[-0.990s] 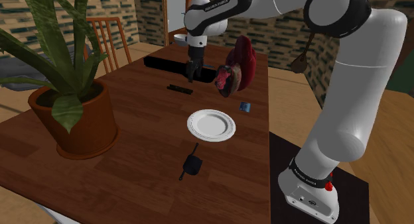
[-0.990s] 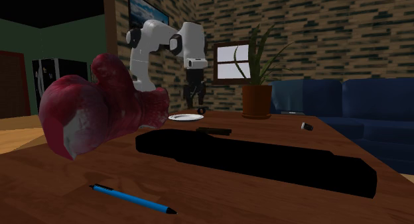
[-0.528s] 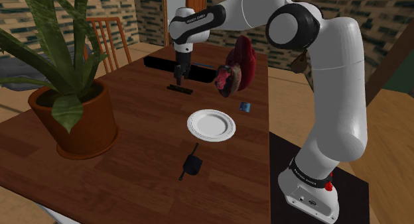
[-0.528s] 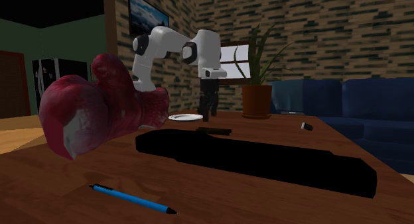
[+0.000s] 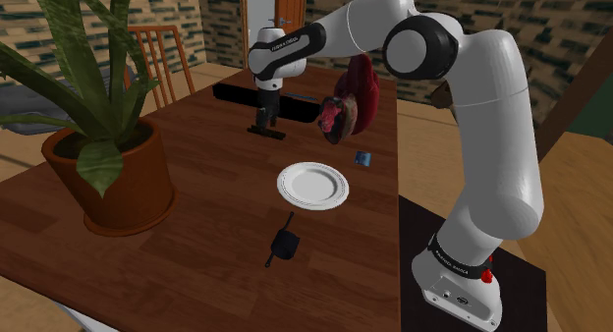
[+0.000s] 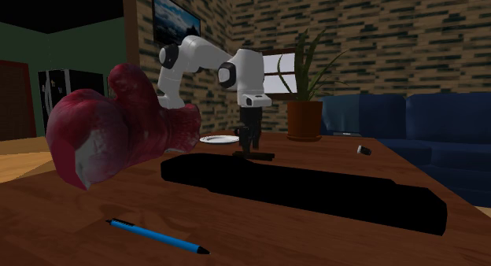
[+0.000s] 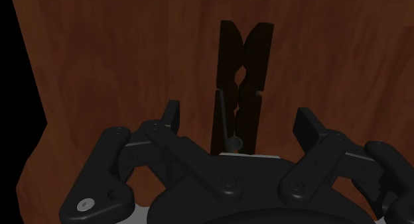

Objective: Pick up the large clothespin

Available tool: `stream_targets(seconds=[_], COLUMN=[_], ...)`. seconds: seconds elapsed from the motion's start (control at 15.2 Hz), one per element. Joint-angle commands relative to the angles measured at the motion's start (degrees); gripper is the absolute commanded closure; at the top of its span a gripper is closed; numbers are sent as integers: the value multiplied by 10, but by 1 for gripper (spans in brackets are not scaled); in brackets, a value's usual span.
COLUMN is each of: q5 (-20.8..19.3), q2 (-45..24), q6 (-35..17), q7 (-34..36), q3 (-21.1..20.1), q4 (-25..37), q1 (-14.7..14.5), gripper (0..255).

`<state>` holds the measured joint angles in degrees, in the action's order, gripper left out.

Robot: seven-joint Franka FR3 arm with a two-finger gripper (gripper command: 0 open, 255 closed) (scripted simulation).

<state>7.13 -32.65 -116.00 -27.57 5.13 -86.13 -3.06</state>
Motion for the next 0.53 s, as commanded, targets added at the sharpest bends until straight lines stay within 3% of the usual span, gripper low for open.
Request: stream_targets(seconds=[0.0,0.07,0.46], q5=[0,0,0], q2=[-3,-4,-4], q6=[-4,-5,-5], q7=[0,0,0], q3=[0,0,0], q4=[0,-1,0], q1=[0,0,0], gripper=[0,255,255])
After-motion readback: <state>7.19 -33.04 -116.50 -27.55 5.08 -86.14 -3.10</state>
